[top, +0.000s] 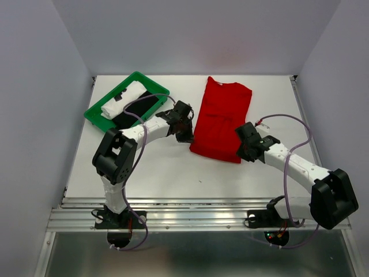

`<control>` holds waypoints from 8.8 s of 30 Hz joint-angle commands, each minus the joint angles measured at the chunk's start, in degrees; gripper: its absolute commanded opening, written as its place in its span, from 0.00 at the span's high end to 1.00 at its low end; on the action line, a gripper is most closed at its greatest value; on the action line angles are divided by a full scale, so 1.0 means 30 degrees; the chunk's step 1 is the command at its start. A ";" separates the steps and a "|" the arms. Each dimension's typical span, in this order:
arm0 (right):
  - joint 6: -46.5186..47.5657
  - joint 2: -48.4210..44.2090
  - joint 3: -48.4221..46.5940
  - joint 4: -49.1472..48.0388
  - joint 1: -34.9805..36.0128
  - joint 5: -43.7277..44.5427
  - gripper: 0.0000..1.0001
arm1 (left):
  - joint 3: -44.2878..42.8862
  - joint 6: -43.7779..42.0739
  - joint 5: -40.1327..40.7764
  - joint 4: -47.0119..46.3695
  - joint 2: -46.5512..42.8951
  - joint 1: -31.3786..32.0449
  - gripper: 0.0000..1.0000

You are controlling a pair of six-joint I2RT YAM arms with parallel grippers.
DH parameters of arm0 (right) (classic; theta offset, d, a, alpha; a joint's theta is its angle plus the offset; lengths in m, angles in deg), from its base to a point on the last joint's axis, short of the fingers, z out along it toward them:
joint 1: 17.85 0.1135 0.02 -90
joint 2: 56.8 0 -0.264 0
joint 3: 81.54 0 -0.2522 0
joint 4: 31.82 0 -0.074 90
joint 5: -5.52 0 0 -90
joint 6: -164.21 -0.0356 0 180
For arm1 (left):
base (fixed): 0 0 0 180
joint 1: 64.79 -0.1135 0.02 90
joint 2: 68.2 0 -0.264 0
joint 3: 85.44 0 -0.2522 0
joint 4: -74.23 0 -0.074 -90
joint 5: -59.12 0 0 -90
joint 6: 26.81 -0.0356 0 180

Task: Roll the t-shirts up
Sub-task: Roll the T-shirt to the center of the board.

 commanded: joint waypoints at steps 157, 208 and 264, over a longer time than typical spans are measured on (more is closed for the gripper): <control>0.2774 -0.0223 0.3387 -0.1752 -0.0839 -0.7237 0.99 | 0.7072 -0.2423 -0.0345 -0.1650 -0.3682 0.0968 1.00; -0.1768 -0.4065 0.6056 -0.4390 -0.0839 -0.7678 0.98 | 1.1910 0.2880 0.0270 -0.6602 -0.6643 0.1086 1.00; 0.1483 0.3931 -0.3642 -0.2013 -0.1950 -0.2638 0.94 | -0.1333 -0.1191 -0.1164 -0.0360 0.0854 -0.2430 1.00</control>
